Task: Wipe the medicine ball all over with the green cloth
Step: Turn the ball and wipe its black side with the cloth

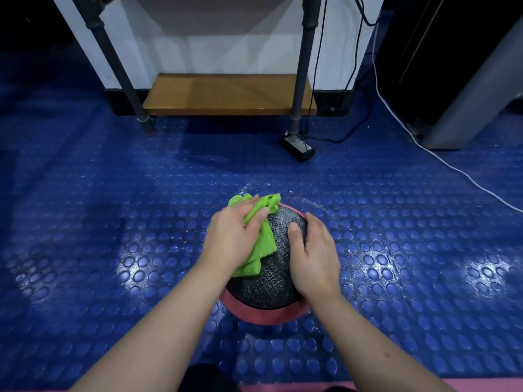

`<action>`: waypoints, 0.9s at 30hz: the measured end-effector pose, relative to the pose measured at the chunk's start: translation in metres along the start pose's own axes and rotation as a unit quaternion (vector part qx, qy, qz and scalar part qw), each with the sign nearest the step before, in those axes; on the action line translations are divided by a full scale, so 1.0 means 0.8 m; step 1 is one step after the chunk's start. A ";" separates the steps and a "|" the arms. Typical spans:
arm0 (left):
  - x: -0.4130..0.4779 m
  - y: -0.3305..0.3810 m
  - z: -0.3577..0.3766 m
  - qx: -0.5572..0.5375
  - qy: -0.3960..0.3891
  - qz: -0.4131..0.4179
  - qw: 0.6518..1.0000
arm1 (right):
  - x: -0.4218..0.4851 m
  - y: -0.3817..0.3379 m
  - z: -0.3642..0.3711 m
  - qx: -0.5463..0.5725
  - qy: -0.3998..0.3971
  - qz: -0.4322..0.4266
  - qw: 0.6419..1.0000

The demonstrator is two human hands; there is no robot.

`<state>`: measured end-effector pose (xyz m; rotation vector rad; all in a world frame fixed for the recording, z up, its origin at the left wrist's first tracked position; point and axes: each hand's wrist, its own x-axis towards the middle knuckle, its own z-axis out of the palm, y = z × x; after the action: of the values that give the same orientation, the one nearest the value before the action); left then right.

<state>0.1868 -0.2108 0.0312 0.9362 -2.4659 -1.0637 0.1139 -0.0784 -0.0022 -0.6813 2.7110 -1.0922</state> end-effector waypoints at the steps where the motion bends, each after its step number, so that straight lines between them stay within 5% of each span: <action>1: 0.006 -0.002 -0.002 -0.018 0.011 -0.040 0.999 | 0.002 -0.002 0.001 -0.003 -0.002 0.001 1.000; 5: 0.037 -0.027 -0.012 -0.083 0.013 -0.181 0.980 | 0.005 -0.010 0.003 -0.002 -0.011 -0.006 1.000; 8: 0.044 -0.055 -0.015 -0.228 -0.006 -0.277 0.933 | 0.000 -0.001 0.000 -0.001 -0.009 -0.011 1.000; 10: 0.036 -0.060 -0.019 -0.355 -0.001 -0.303 0.884 | -0.004 0.005 -0.002 0.010 -0.012 -0.009 1.000; 12: 0.026 -0.047 -0.024 -0.410 0.034 -0.272 0.870 | -0.005 0.008 -0.004 0.018 -0.013 -0.003 1.000; 14: 0.015 -0.022 -0.025 -0.363 0.052 -0.195 0.910 | -0.003 0.007 -0.003 0.012 -0.013 -0.004 1.000; 17: -0.005 0.006 -0.007 -0.135 0.020 -0.041 0.990 | 0.001 -0.001 -0.001 -0.001 -0.012 -0.011 1.000; 20: -0.013 0.011 0.012 0.044 0.012 0.076 0.996 | 0.000 -0.003 0.001 0.002 -0.004 -0.012 1.000; 27: 0.032 0.012 -0.008 -0.007 0.019 -0.143 0.989 | 0.011 -0.011 0.003 -0.008 -0.015 0.002 1.000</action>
<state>0.1667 -0.2266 0.0430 1.3242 -2.3369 -1.1362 0.1099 -0.0897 0.0027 -0.6876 2.6982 -1.0516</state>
